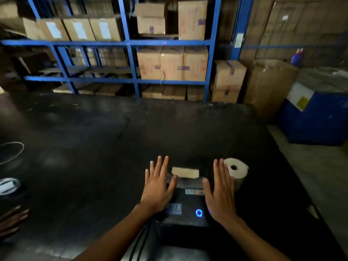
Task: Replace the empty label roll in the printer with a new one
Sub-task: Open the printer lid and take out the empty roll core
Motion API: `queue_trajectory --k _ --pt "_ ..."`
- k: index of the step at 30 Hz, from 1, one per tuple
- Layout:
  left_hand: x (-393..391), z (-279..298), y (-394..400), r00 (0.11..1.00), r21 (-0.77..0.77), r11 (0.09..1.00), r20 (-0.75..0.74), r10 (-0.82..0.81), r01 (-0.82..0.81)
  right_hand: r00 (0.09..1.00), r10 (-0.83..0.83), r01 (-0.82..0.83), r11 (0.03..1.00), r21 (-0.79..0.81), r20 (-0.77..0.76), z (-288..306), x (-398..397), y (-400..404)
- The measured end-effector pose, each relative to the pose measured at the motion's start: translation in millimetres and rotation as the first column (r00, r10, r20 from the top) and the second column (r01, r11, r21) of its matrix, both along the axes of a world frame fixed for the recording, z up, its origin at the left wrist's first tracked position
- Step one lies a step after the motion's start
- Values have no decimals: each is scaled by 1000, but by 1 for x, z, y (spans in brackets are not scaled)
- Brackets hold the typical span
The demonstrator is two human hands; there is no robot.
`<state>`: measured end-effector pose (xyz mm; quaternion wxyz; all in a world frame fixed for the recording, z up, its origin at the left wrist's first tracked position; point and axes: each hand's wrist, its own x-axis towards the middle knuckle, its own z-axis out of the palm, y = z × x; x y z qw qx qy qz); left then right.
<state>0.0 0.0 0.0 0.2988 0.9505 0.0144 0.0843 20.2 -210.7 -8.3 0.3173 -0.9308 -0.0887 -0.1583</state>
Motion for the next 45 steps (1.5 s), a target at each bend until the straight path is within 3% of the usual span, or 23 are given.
queue_trajectory --k 6,10,13,17,25,30,37,42,45 --pt "-31 -39 4 990 -340 935 -128 62 -102 952 106 -32 967 252 -289 -37 -45 -10" --pt "-52 -57 9 959 -660 712 -276 67 -240 844 164 127 864 487 -511 -44 -72 -7" --pt "-67 -67 6 943 -771 571 -331 19 -282 812 217 179 791 585 -541 -47 -89 -5" --pt "-75 -73 1 940 -826 484 -340 -20 -288 807 284 195 699 688 -518 -45 -101 -7" --pt "-77 -72 -1 941 -838 466 -337 -34 -284 814 196 319 636 702 -547 -56 -100 -11" --pt "-76 -73 0 936 -835 464 -350 -31 -297 831 161 287 696 658 -532 -61 -93 -18" --pt "-77 -74 -1 936 -845 452 -347 -57 -285 835 202 246 696 675 -512 -61 -90 -23" --pt "-93 -80 12 927 -809 563 -324 -189 -167 829 318 46 781 623 -460 -55 -85 -32" --pt "-93 -89 17 909 -744 659 -342 -240 -106 837 354 -135 873 469 -418 -47 -75 -35"
